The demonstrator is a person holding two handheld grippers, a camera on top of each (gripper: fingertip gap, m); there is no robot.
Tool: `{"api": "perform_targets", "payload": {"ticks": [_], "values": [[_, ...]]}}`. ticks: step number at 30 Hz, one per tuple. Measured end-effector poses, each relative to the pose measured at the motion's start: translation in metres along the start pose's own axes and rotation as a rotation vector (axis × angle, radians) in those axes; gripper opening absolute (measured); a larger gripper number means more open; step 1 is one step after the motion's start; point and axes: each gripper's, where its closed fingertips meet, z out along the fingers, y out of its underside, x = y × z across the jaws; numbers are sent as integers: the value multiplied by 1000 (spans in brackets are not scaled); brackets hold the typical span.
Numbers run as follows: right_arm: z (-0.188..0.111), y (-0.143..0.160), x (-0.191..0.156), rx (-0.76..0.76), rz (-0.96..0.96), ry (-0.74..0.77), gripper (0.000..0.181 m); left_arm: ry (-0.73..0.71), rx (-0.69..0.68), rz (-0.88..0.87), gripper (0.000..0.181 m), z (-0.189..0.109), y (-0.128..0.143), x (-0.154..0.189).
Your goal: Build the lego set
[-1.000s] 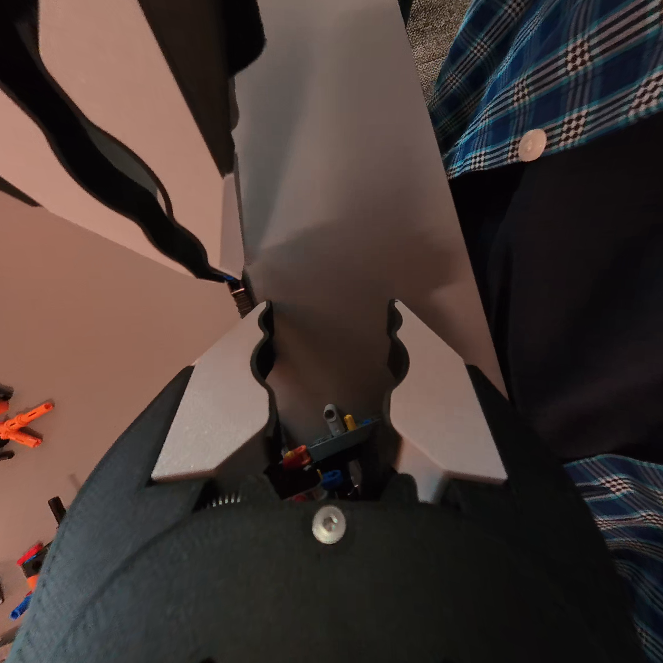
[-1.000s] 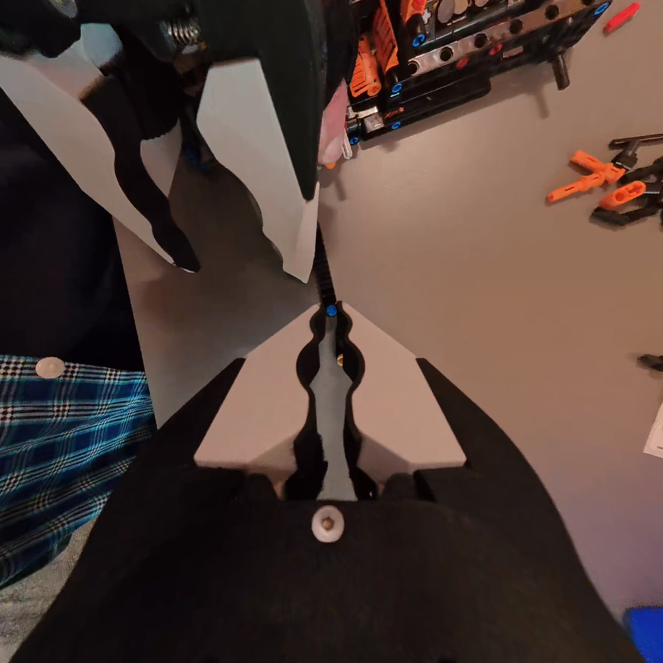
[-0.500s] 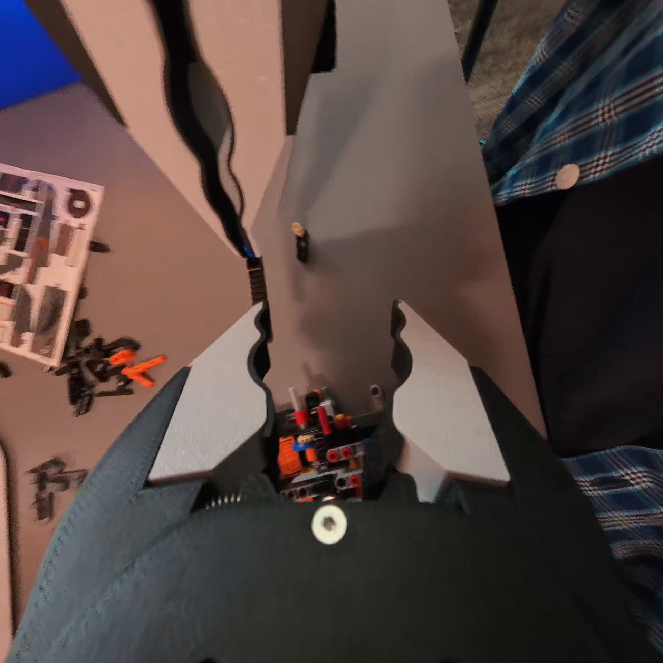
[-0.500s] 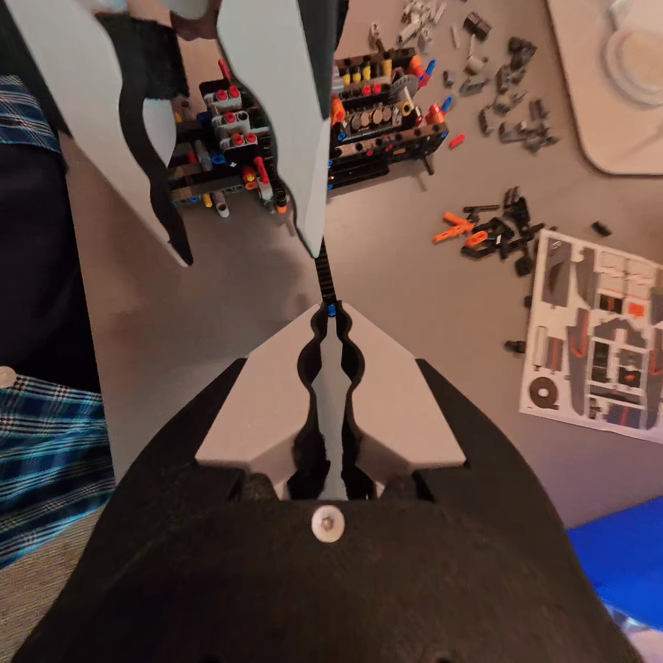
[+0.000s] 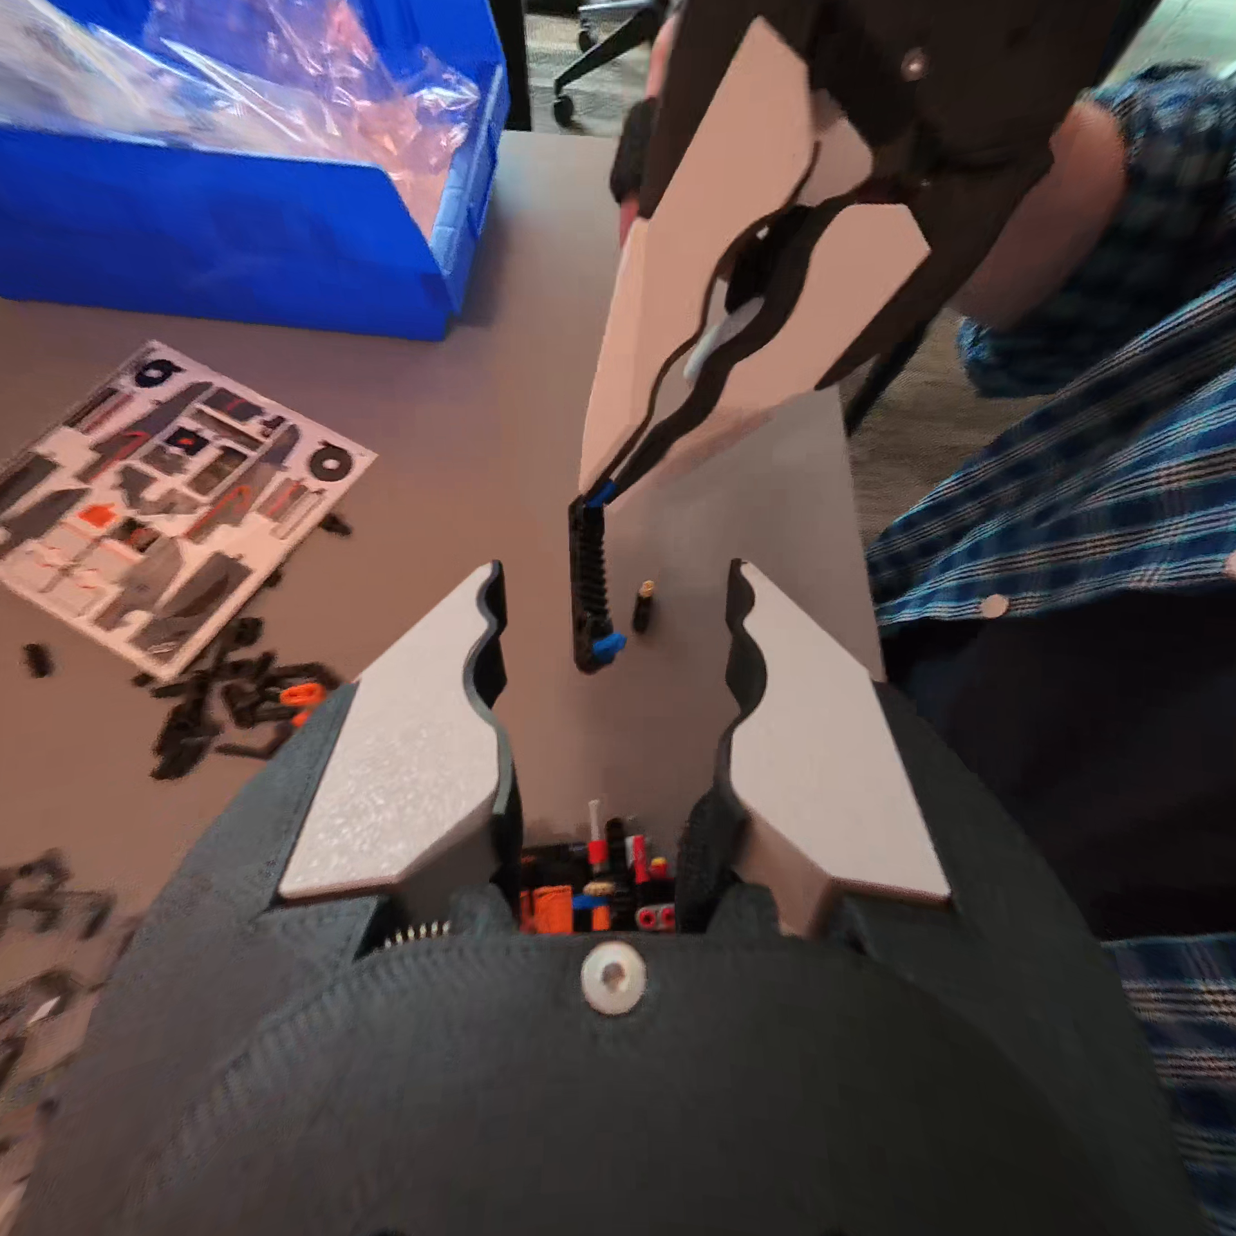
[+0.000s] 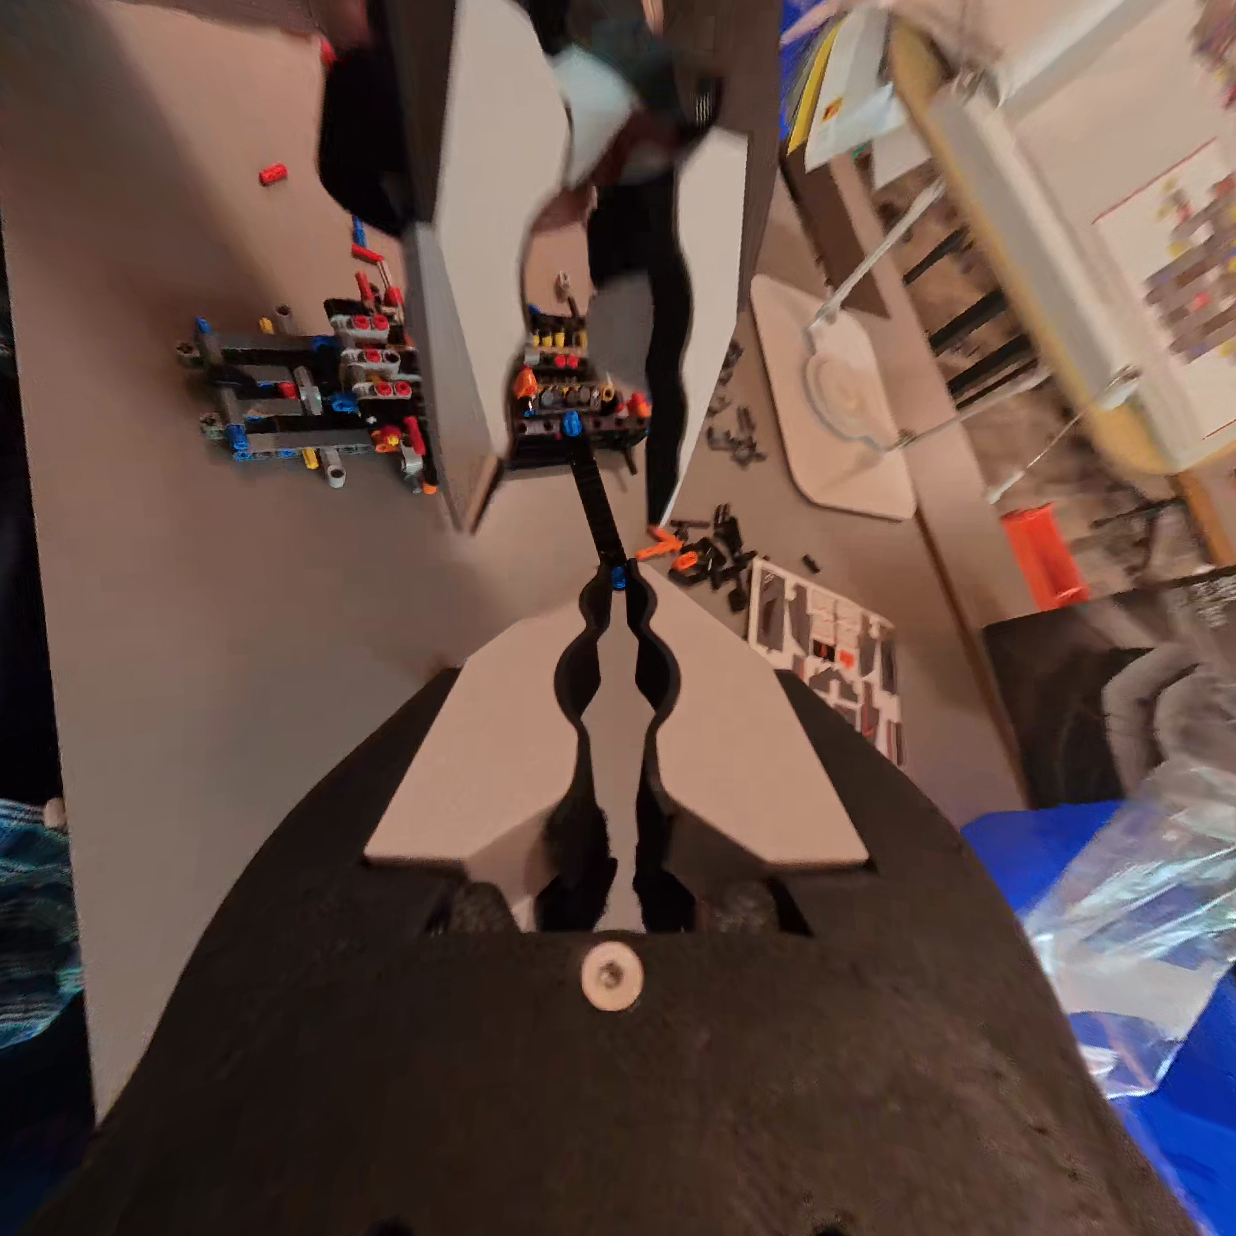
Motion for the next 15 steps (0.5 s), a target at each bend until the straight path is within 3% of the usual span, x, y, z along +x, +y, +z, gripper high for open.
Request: {"api": "perform_targets", "payload": {"ticks": [1,3,5,7,11,15], "values": [[-2,-6,0,22,-27,13,1,33,5,-41,60,4,0,2],[-5,-13,2,32,-80,51,1,123,43,-109,43,7,-5,9],[-8,-19,3,54,-108,66,2,140,93,-156,20,3,-11,7],[-12,-22,4,78,-119,79,2,127,131,-189,10,-2,-16,3],[-13,-24,10,92,-122,123,1,60,153,-190,9,-3,-20,-2],[-15,-26,19,156,-9,157,1,-75,177,-154,9,-5,-26,-9]]}}
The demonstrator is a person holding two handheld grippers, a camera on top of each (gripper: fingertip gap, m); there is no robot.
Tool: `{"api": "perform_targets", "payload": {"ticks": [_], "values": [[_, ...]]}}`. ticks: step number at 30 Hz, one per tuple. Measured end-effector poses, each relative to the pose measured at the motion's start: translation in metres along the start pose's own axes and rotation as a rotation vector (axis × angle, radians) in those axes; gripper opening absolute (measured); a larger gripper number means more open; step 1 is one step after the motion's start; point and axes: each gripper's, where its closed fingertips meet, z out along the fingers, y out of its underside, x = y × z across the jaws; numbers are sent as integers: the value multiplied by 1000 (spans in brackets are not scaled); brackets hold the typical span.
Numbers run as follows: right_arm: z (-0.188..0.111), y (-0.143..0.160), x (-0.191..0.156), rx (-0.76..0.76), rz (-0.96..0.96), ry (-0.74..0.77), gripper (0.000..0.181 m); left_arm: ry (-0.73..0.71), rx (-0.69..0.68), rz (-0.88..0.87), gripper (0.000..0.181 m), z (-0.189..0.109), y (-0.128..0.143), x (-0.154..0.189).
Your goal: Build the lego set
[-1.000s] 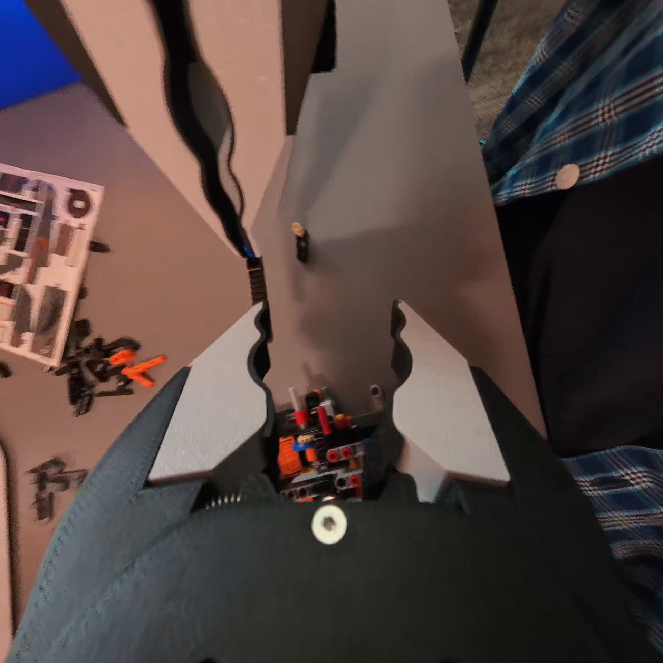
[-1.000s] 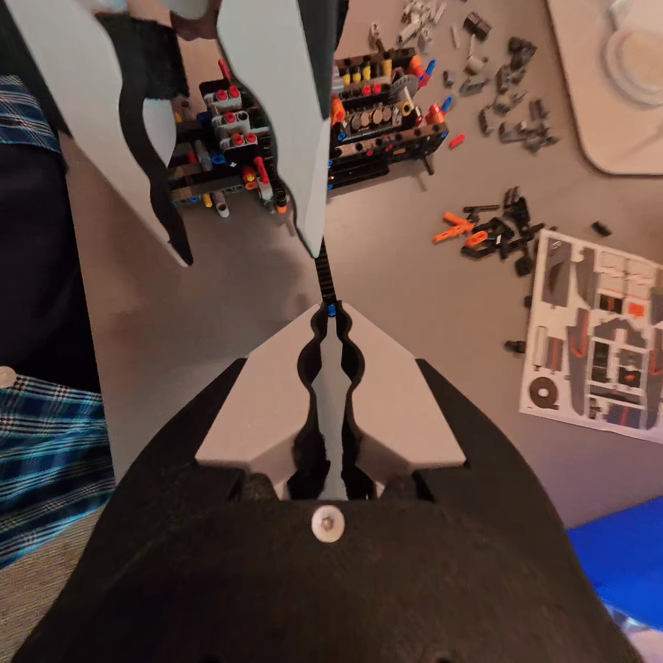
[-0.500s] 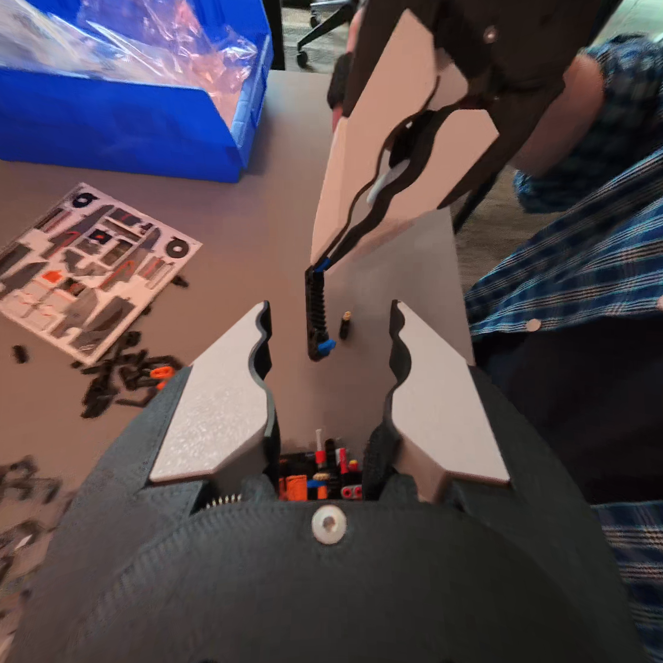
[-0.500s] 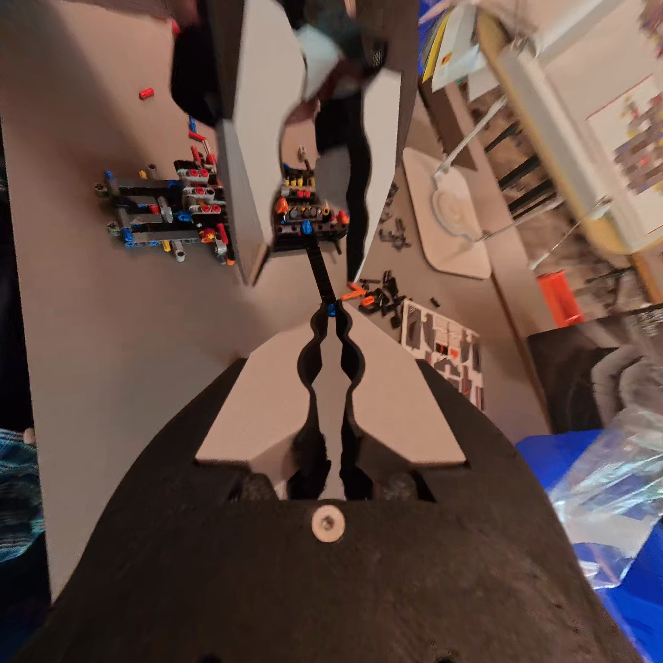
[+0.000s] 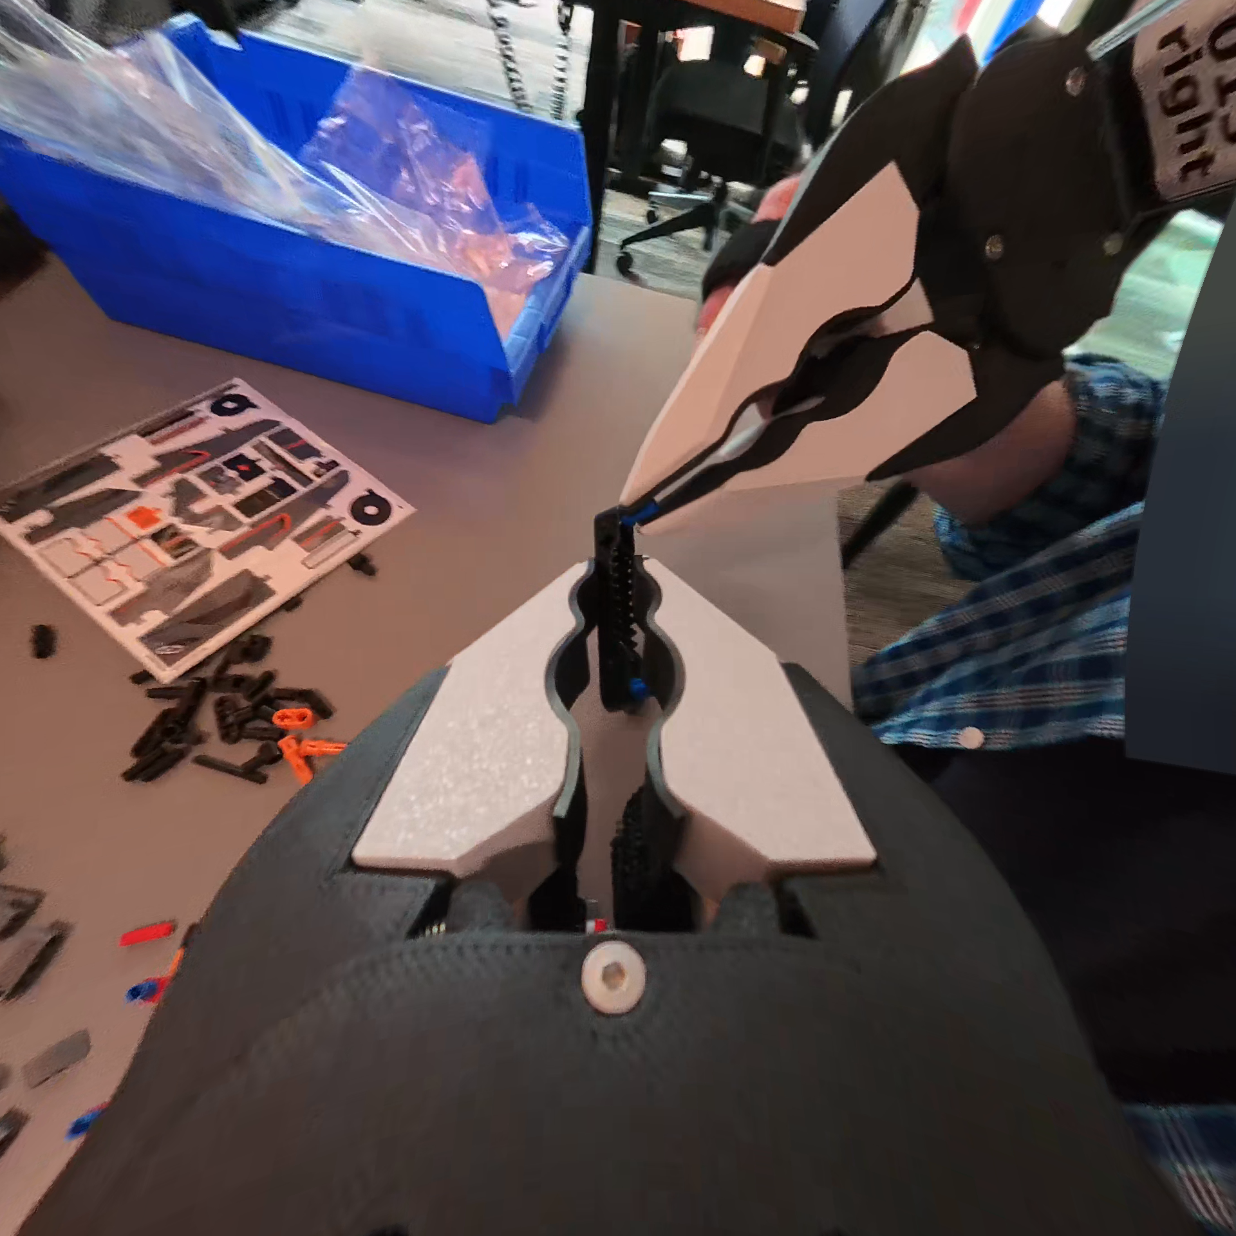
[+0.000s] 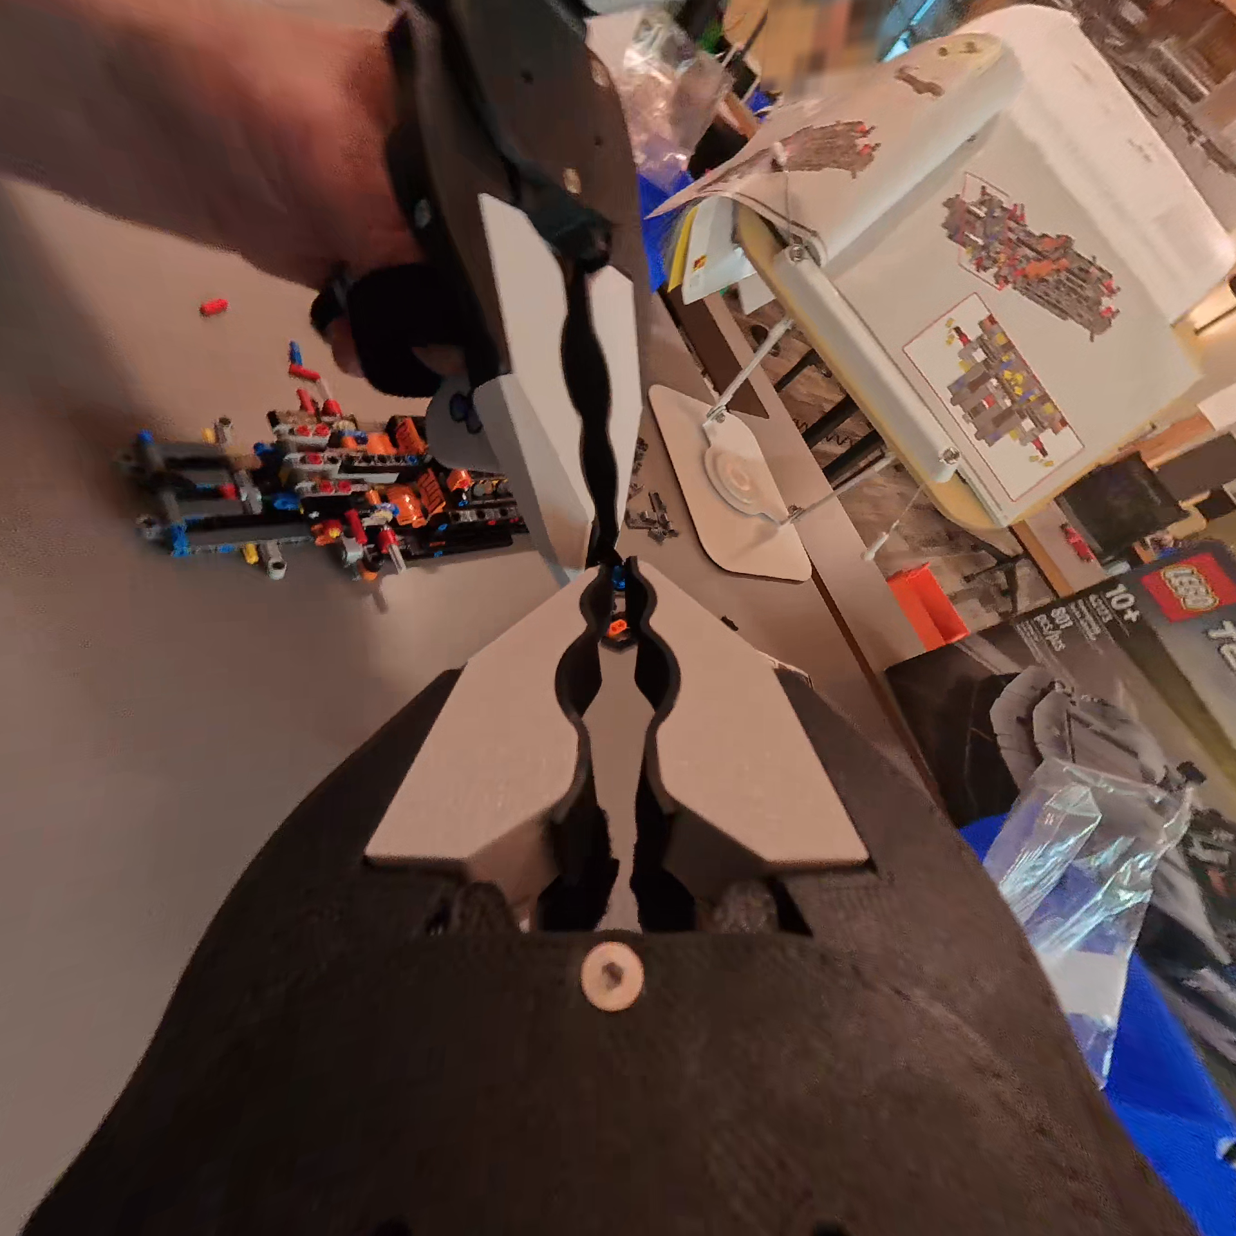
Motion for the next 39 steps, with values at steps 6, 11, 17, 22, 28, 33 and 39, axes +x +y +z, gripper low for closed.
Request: {"api": "perform_targets", "payload": {"ticks": [6,11,17,22,28,33,39], "values": [[-1,-5,15,94,217,75,1,-189,55,61,9,-2,-13,-8],[-3,-8,23,185,414,108,1,-298,105,77,9,-3,-21,-12],[-1,-9,27,228,530,119,2,-369,123,86,9,-6,-24,-16],[-6,-16,35,281,564,200,1,-439,168,129,8,-10,-37,-18],[-8,-14,35,252,539,202,1,-462,179,134,8,-10,-40,-17],[-10,-14,35,219,429,146,0,-478,138,208,7,-12,-43,-16],[-10,-15,35,140,233,97,0,-386,56,235,8,-13,-43,-16]]}}
